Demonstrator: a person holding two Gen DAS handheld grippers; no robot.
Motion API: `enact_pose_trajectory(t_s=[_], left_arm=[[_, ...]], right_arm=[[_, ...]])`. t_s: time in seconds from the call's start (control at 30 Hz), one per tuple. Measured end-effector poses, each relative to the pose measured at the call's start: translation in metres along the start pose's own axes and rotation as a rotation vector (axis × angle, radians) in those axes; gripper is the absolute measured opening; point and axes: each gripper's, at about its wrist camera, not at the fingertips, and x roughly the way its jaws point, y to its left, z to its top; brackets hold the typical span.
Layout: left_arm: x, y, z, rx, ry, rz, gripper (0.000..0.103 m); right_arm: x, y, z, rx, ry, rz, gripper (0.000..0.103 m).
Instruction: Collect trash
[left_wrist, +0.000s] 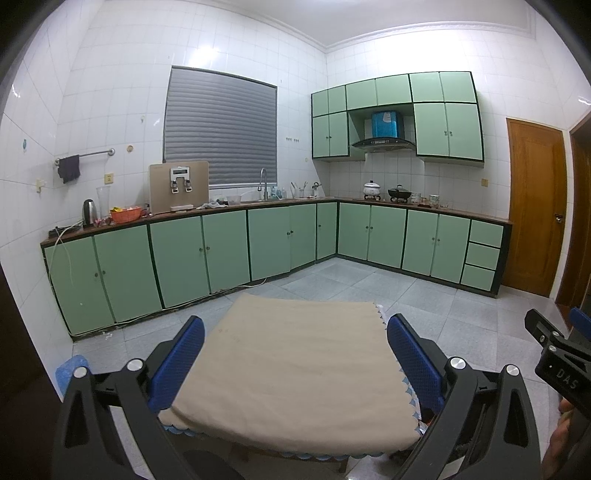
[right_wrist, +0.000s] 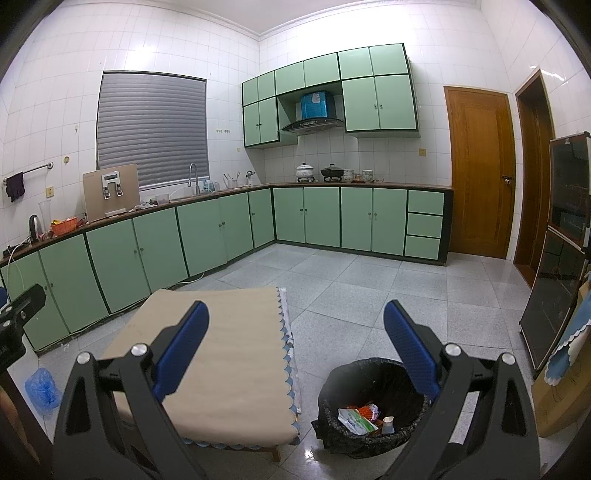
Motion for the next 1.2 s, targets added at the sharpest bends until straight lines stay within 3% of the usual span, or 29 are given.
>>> enact_pose_trajectory(t_s=[1.2], left_arm=[[-0.0037,-0.005,-0.0016,-0.003,-0.006,-0.007,0.097]], right_arm=[[-0.0031,0.0004,-0.0038,0.005,0.004,-0.001,0.093]])
